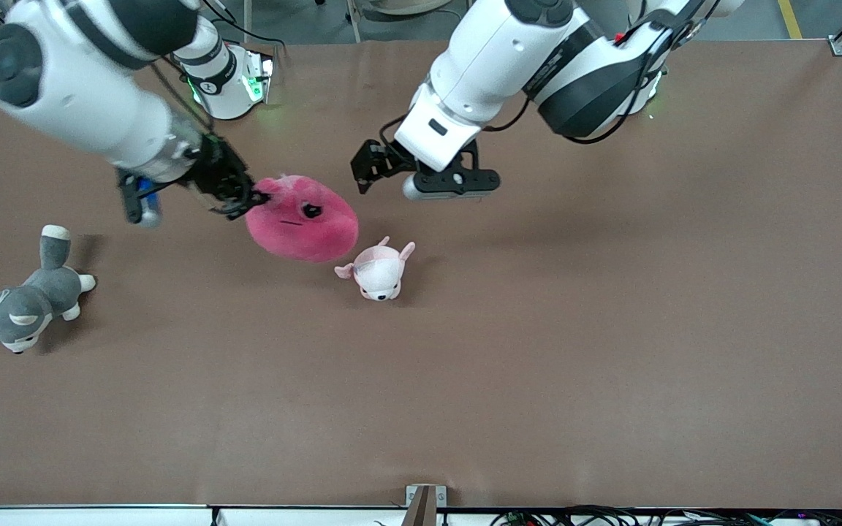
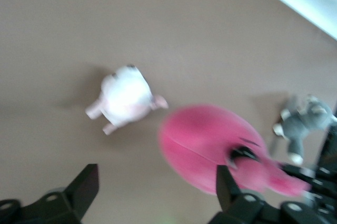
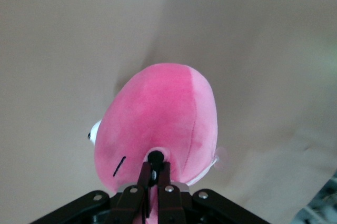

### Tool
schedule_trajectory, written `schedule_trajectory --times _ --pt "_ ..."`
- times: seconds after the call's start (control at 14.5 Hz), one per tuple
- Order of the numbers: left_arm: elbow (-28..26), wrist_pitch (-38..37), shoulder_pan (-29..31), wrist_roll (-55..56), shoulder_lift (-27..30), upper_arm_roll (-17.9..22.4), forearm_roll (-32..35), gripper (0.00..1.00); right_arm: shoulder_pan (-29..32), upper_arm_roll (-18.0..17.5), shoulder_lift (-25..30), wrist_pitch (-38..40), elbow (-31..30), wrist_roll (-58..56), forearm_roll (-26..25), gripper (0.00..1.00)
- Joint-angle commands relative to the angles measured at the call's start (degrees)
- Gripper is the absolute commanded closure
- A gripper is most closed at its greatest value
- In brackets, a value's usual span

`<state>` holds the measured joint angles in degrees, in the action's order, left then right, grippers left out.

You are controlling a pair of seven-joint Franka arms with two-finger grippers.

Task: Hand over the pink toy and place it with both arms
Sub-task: 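Carry the pink plush with the right gripper while the left gripper withdraws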

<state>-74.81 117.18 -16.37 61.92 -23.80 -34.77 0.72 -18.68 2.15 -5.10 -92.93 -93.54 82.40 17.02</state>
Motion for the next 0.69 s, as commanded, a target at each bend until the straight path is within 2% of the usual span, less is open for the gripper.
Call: schedule_trajectory --times 0.0,0.28,0.62 --pt "-0.25 -7.46 3.27 -0.31 3.66 -0.03 6.73 0.00 9.50 -0.74 1.58 1.44 -6.10 -14.14 1.09 1.00" --pt "-0.42 -16.35 12.57 -14.59 7.09 -0.21 7.98 0.00 19.10 -0.74 1.06 -1.19 -13.67 -29.29 1.18 1.00" --pt "-0.69 -27.25 22.15 -29.81 10.70 -0.39 7.72 0.00 20.09 -0.74 0.44 -10.86 -22.73 -36.42 3.81 0.98"
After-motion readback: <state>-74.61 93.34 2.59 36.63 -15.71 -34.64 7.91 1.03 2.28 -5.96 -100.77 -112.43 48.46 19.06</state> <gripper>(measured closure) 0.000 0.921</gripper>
